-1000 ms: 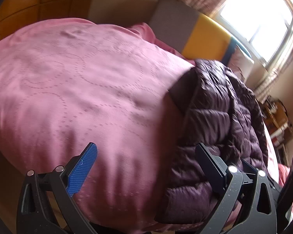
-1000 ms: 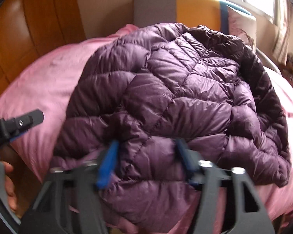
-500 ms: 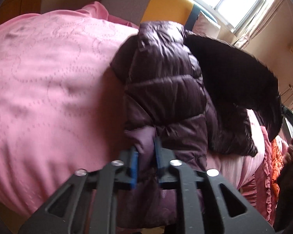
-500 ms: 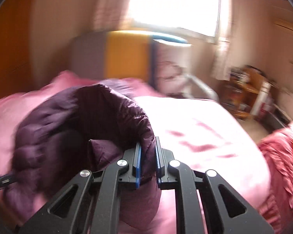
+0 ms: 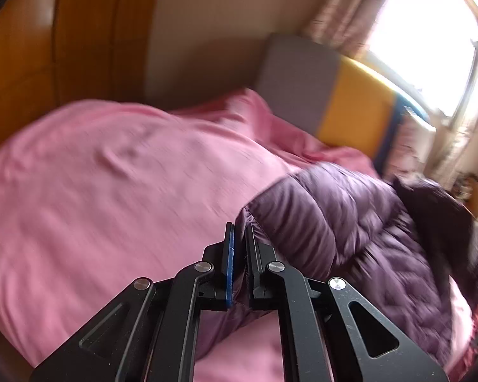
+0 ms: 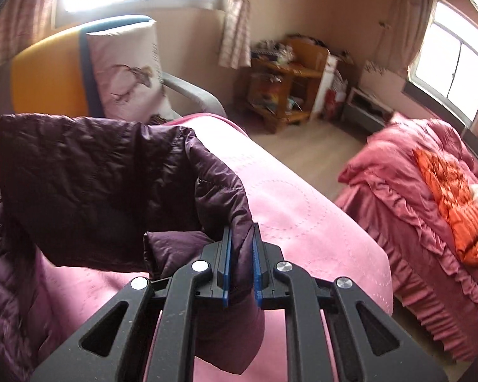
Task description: Fold large clothes
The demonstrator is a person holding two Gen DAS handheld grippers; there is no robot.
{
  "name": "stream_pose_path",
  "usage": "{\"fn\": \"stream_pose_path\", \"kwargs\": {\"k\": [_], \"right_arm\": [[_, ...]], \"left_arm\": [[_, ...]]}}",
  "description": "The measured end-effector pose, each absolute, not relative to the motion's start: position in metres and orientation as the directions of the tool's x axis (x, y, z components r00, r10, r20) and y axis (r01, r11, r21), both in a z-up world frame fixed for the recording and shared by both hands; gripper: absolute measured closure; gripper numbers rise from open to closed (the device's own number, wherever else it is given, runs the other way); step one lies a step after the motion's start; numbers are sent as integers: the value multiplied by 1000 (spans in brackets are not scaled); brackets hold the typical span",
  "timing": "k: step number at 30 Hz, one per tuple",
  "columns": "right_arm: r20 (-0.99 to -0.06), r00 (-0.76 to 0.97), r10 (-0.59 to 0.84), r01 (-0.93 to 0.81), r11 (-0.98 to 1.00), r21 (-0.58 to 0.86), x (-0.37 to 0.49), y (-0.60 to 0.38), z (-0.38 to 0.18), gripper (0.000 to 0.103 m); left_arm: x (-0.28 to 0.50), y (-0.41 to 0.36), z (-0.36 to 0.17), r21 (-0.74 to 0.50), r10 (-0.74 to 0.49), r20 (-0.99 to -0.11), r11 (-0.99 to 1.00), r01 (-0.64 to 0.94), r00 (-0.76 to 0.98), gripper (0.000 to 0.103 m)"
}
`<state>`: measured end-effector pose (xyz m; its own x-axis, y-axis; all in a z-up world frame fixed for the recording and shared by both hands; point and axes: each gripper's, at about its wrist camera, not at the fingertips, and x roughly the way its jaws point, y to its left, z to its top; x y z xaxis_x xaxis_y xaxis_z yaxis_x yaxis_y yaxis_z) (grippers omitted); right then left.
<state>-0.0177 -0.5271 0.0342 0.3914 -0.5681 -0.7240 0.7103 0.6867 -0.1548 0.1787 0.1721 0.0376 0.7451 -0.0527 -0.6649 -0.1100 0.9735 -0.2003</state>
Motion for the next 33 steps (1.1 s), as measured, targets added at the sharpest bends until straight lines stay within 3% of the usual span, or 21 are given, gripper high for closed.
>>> {"fn": "stream_pose_path", "kwargs": {"k": [3,4,5,6,7,10,12,14,16,20,23,24,25,26,27,28,30,33], "right_arm": [[-750,356,-558,736,661,-142,-13,-542,27,80],[-747,361,-558,737,662,-138,-13,-544,27,75],[-742,369,-560,735,665,-136,-16,-542,29,59],[-735,380,-561,731,669,-133,-19,-541,31,45],[-728,401,-556,721,682,-124,-22,-534,34,39],[-725,490,-485,654,754,-63,-32,-505,41,26],[-757,556,-343,569,821,45,-36,-480,37,20],[-798,597,-85,429,874,228,-40,-448,22,19],[-806,587,83,341,877,339,-40,-423,7,18],[-809,536,242,256,867,428,-38,-383,-21,18],[-836,476,274,246,871,426,-34,-366,-44,23],[-844,461,275,244,875,418,-32,-361,-50,35],[-852,453,264,243,883,402,-29,-357,-54,47],[-861,446,244,238,895,377,-25,-353,-59,52],[-864,447,232,221,907,357,-22,-346,-59,65],[-862,448,239,209,909,361,-18,-344,-59,78],[-862,449,235,187,919,348,-12,-338,-57,85],[-857,456,239,152,928,340,-7,-323,-53,90]], "left_arm": [[210,184,43,-123,78,-667,969,-213,741,95],[214,186,48,-114,100,-664,966,-232,741,75],[216,190,51,-117,105,-659,964,-239,745,59],[211,191,56,-141,101,-634,960,-243,767,24],[203,193,62,-191,79,-578,954,-229,812,12],[190,182,62,-300,-109,-535,951,-68,838,12],[189,163,45,-369,-276,-546,927,69,791,12],[193,141,18,-461,-434,-564,871,169,703,12],[199,118,-6,-516,-525,-577,828,219,626,12],[211,77,-44,-603,-645,-592,752,267,483,11],[220,60,-69,-657,-690,-595,713,244,412,12],[216,55,-75,-670,-701,-593,702,240,397,16],[214,52,-79,-686,-718,-586,686,241,376,38],[212,50,-82,-693,-734,-587,674,256,342,54],[209,47,-83,-687,-734,-596,676,266,326,81],[203,46,-82,-661,-716,-617,697,278,327,90],[193,48,-78,-635,-701,-630,713,299,334,96],[176,64,-68,-637,-702,-615,711,300,359,98]]}}
